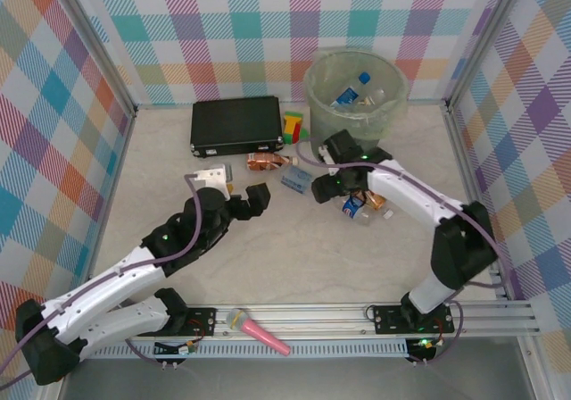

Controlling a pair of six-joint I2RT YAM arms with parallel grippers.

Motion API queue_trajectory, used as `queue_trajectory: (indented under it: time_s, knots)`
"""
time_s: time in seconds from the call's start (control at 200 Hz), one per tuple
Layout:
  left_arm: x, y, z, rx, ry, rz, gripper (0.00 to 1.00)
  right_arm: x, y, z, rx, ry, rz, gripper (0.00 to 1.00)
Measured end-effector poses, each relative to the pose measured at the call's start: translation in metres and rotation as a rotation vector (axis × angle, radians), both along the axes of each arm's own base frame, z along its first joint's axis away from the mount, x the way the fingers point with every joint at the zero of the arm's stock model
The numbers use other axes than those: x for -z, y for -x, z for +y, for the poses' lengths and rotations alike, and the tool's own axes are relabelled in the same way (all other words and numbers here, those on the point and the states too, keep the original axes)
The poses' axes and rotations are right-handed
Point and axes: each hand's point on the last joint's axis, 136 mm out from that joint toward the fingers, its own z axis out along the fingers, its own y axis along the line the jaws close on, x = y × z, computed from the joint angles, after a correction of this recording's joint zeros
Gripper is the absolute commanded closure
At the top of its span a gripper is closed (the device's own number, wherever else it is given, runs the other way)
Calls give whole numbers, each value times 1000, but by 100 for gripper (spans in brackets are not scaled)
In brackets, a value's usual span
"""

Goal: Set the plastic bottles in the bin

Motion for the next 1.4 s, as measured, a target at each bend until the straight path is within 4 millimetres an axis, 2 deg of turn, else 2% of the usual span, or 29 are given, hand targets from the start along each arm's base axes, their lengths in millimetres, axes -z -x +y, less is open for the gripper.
queue_trajectory:
  time_s: [0.095,0.26,0.635,0.82,1.16,1.4]
  knots:
    - [0,7,10,-12,-2,-1,0,12,-4,17,-70,13,31,16]
    - [-8,19,26,-24,11,-19,0,24,-17,33,-125,16,66,13]
    - [-6,31,46,-58,8,-9,1,15,-61,80,-228,16,48,8]
    - [-5,39,57,-72,3,-3,0,24,-85,103,-294,48,48,4]
    - [-2,51,74,-97,8,14,0,41,-97,125,-395,79,83,8]
    - [6,57,81,-108,-5,42,0,73,-88,126,-448,158,136,11]
